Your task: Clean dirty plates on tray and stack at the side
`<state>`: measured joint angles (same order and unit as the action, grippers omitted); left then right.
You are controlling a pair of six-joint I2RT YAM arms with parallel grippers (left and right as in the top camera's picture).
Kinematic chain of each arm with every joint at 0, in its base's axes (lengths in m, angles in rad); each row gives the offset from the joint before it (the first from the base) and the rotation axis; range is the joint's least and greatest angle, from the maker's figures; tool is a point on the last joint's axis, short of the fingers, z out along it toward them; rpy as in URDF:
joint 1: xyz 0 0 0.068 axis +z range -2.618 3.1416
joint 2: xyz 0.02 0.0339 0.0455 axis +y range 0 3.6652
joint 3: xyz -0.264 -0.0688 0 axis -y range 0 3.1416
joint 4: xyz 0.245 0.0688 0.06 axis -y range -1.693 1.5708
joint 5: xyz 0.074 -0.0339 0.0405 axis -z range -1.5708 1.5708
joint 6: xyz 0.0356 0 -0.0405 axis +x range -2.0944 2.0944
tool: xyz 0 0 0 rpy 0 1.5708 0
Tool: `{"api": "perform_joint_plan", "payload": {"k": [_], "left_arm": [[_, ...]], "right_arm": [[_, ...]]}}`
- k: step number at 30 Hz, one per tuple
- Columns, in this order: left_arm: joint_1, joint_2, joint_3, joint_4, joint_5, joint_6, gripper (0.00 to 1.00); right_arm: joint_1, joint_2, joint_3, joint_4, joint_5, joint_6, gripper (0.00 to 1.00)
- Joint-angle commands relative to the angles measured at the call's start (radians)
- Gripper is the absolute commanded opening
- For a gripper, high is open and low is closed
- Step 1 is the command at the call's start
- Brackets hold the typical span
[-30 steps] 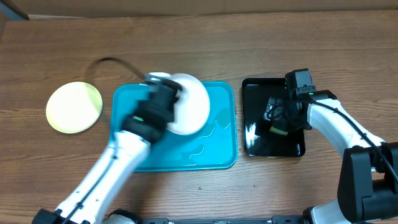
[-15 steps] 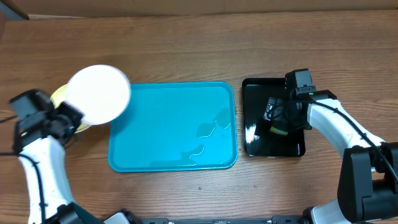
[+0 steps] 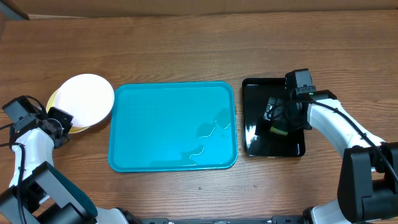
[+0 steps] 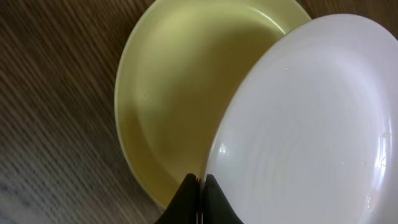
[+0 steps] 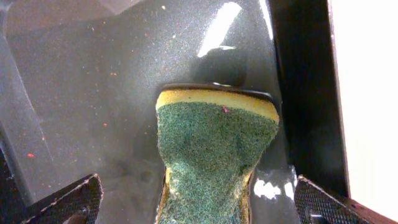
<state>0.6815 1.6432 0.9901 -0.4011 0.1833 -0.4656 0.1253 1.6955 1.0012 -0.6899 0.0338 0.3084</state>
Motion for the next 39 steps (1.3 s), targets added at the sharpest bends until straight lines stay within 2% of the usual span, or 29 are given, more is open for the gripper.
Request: {"api": "perform_joint_plan", "payload": {"k": [1, 9, 19, 27, 28, 29, 31, 32, 35, 36, 39], "left_arm": [[0.004, 0.016, 0.019, 0.03, -0.011, -0.01, 0.04], [0.006, 0.019, 0.019, 0.033, -0.117, -0.014, 0.04], [0.015, 0.019, 0.019, 0.044, -0.133, -0.014, 0.04], [0.04, 0.019, 0.02, 0.05, -0.138, -0.014, 0.09], [0.04, 0.019, 0.02, 0.051, -0.138, -0.014, 0.2], [0.04, 0.019, 0.02, 0.051, -0.138, -0.014, 0.37], [0.04, 0.019, 0.021, 0.051, -0.121, -0.013, 0.46], [0.04, 0.018, 0.021, 0.051, -0.093, -0.01, 0.54], [0.04, 0.017, 0.029, 0.051, 0.061, 0.002, 0.96], [0.038, 0.017, 0.034, 0.051, 0.144, 0.002, 1.0], [0.024, 0.017, 0.05, 0.052, 0.378, 0.002, 1.0]], "right_arm": [[-0.004, 0.005, -0.003, 0.005, 0.018, -0.006, 1.0], [-0.004, 0.005, -0.003, 0.005, 0.018, -0.006, 1.0], [-0.004, 0.005, -0.003, 0.005, 0.018, -0.006, 1.0], [-0.004, 0.005, -0.003, 0.005, 0.018, -0.006, 1.0], [-0.004, 0.005, -0.003, 0.005, 0.018, -0.006, 1.0], [-0.004, 0.005, -0.003, 0.005, 0.018, -0.006, 1.0], [-0.004, 0.005, -0.003, 0.005, 0.018, -0.006, 1.0], [-0.004, 0.005, -0.003, 0.005, 0.018, -0.006, 1.0], [-0.004, 0.005, -0.003, 0.005, 0.018, -0.006, 1.0], [-0.004, 0.005, -0.003, 0.005, 0.018, -0.006, 1.0], [-0.004, 0.005, -0.003, 0.005, 0.018, -0.006, 1.0]]}}
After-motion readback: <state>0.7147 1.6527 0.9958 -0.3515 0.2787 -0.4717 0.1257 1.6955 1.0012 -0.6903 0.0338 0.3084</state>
